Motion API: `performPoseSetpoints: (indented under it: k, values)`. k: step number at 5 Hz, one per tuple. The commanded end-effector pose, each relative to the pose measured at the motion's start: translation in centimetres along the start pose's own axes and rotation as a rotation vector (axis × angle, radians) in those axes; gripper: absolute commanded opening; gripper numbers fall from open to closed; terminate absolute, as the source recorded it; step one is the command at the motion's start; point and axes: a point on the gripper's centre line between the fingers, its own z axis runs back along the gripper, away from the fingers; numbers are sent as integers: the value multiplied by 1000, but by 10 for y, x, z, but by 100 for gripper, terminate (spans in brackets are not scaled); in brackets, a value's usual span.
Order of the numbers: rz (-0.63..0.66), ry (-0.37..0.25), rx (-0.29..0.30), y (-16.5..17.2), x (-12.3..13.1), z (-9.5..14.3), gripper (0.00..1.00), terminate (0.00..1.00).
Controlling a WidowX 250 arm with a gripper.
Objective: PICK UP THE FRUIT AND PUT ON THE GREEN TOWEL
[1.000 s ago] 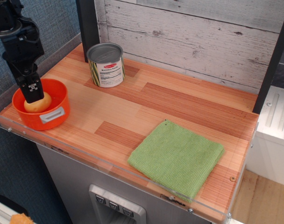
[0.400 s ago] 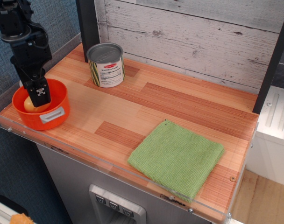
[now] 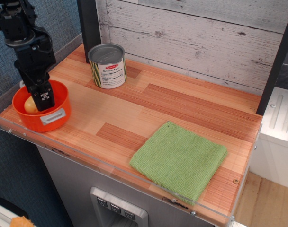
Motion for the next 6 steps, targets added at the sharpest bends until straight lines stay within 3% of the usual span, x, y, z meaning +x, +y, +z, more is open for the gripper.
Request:
performPoseSetpoints:
  k: [1, 5, 6]
  values:
    - [2, 5, 24, 4, 0, 1, 100, 0]
    - [-9, 28, 37, 2, 2, -16, 100, 0]
    - [-15, 26, 49, 1, 3, -12, 0, 0]
